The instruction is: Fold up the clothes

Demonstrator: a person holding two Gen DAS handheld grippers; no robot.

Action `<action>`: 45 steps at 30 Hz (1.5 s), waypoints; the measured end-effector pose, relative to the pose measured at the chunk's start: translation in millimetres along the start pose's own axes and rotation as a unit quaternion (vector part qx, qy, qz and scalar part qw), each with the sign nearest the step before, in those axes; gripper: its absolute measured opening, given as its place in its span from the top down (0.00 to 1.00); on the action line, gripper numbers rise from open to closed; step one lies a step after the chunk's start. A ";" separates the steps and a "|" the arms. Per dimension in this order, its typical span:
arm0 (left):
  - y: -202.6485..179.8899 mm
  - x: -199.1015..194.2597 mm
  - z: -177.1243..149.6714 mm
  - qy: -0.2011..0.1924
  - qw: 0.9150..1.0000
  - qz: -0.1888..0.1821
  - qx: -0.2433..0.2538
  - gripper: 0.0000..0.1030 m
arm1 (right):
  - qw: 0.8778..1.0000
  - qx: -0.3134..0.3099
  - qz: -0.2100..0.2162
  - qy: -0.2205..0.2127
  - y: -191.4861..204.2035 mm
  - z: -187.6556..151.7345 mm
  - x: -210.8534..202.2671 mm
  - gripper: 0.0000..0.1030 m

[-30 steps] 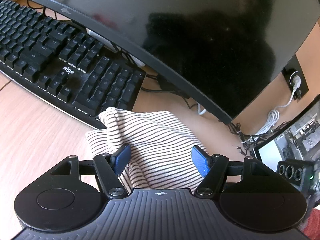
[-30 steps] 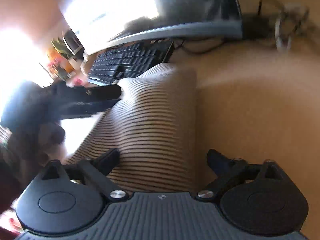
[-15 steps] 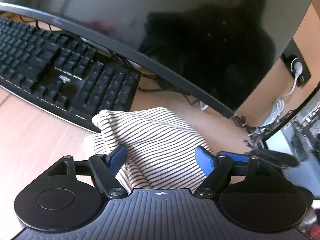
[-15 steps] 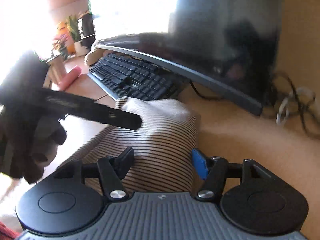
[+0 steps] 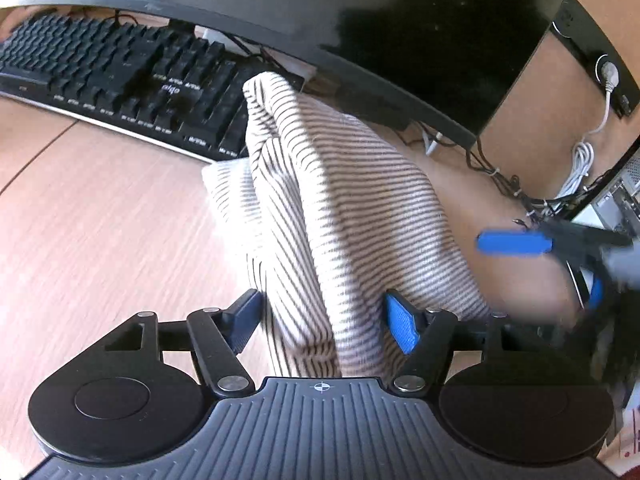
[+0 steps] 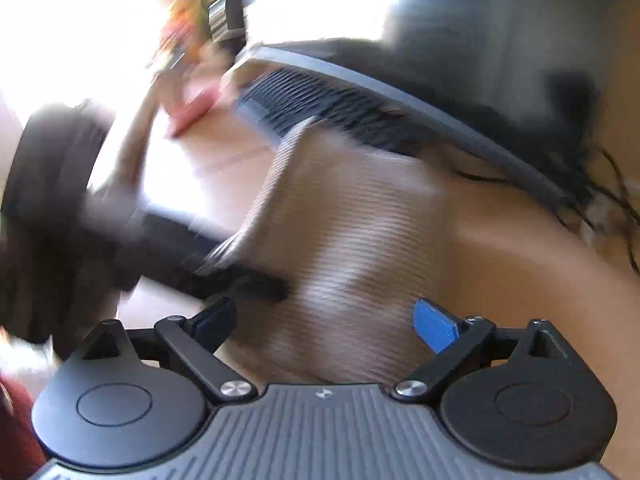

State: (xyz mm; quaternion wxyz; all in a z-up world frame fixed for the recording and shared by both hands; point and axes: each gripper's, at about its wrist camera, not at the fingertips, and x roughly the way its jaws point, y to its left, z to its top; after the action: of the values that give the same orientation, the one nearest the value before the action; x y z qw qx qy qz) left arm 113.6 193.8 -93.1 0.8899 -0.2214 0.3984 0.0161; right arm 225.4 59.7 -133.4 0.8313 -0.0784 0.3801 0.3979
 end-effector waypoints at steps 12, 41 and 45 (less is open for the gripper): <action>7.4 10.8 2.2 0.019 1.000 -0.020 0.015 0.29 | 0.981 0.187 0.049 0.011 -71.0 3.3 78.0 0.11; 17.9 38.0 92.7 -0.050 0.997 -0.064 0.001 0.25 | 0.990 -0.042 -0.124 -0.050 1.3 26.4 24.6 0.19; 27.2 43.5 86.5 -0.050 0.997 -0.062 0.007 0.25 | 0.995 -0.039 -0.088 -0.036 13.3 10.5 33.6 0.16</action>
State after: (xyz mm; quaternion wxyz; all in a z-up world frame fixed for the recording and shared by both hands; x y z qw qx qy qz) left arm 198.4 247.1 -84.0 0.9093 -0.2388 0.3392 -0.0311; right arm 235.0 93.4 -147.2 0.8725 -0.1297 0.3254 0.3406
